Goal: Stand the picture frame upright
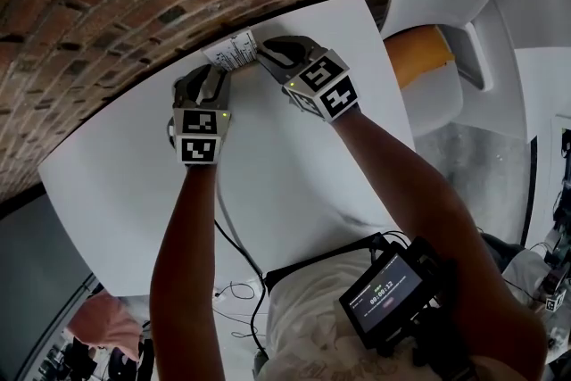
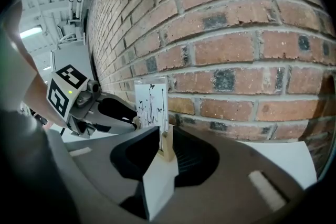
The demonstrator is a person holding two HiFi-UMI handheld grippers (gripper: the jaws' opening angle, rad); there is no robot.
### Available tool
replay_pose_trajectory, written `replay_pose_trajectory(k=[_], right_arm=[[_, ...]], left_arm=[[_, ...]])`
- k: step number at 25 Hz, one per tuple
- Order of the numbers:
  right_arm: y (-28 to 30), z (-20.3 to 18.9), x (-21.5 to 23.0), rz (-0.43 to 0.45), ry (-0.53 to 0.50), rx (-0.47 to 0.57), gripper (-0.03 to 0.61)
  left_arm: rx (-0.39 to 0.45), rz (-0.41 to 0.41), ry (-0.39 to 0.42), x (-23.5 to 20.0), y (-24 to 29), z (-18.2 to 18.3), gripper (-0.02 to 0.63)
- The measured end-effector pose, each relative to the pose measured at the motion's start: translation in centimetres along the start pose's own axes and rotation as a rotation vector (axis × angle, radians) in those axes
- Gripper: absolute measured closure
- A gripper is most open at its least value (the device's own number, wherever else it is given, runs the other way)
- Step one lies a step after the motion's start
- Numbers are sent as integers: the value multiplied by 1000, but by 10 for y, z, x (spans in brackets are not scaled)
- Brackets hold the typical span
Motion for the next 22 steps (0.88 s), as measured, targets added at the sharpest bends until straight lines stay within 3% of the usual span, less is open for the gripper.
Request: replay_pose_trajectory(k=[8, 14, 22], right_arm=[[-26, -7, -14, -2, 44, 50, 511], [-47, -10, -28, 12, 51, 76, 535], [-84, -29, -71, 62, 86, 97, 569]], left_arm=[[39, -40, -144, 14, -30, -15, 487], [92, -27, -182, 27, -61, -17, 532], [155, -36, -311, 68, -115, -41, 600]])
Point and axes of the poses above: the fingertips, and each gripper's own axes: y forward along the fingers, x to its right, z out of its top, the point moved 10 cm from there along -y, backward along the fingers, and after that the axes turned 4 degrees about -x, right-handed, at the moved point
